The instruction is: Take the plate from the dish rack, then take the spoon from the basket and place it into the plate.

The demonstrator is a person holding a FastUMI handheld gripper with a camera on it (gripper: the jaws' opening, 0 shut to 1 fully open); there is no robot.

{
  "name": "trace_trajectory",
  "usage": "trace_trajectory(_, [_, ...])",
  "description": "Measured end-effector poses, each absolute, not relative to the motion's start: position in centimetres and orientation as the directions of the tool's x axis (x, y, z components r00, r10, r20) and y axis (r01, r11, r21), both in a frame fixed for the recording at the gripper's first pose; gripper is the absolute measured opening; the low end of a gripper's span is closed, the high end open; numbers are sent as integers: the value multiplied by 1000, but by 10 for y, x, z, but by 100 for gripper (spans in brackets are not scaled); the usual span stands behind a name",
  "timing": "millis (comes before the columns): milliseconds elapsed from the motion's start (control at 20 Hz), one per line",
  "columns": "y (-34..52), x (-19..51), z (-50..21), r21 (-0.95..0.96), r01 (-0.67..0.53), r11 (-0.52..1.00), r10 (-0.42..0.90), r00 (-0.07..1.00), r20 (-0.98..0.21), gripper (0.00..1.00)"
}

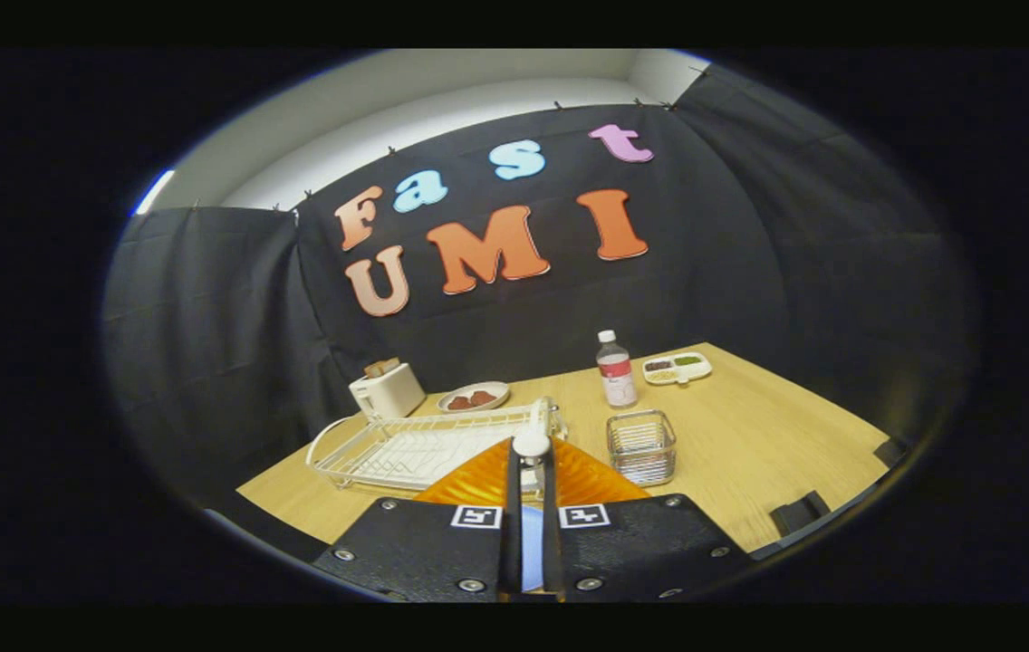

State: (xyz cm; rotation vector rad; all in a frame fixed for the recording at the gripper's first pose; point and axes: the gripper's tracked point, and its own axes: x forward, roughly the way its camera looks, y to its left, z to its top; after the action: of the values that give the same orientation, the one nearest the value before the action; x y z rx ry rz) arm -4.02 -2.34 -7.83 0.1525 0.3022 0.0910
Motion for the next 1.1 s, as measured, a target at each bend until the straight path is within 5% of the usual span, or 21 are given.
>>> trace_trajectory(1100, [50, -57, -181, 263, -269, 926, 363, 825, -434, 9])
